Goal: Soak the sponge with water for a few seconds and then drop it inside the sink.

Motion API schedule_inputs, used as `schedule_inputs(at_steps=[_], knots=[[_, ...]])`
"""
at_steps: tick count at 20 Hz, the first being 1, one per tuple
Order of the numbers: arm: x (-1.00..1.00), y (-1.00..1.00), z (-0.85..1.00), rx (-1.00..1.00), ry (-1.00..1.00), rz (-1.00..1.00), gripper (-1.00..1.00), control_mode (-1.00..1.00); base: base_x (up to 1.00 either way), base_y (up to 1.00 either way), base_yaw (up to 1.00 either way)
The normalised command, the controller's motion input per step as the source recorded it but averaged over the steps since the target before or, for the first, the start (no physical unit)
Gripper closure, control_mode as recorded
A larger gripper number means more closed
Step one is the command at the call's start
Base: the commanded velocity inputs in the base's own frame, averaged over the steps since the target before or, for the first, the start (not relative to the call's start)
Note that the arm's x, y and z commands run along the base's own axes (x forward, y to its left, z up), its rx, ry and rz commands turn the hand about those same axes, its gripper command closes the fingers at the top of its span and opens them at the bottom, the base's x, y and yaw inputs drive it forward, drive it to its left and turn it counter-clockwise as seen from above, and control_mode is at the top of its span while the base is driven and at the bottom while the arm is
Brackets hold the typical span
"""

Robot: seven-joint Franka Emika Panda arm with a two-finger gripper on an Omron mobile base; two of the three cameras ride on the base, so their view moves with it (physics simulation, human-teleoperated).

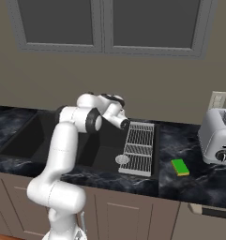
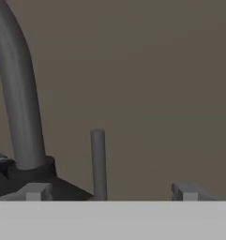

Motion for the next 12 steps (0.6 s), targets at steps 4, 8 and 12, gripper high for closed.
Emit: schedule_inputs(at_steps=[4,8,12], knots=[[0.00,-0.21,-0.13,0.00,0.03,-0.19,-1.00,-1.00,0.00,0.00,0.00],[0.03,-0.34,-0.02,0.00,0.00,-0.09,-1.00,-1.00,0.00,0.00,0.00],[0.05,-0.38,-0.03,0.02,0.00,-0.07,-1.00,-1.00,0.00,0.00,0.00]])
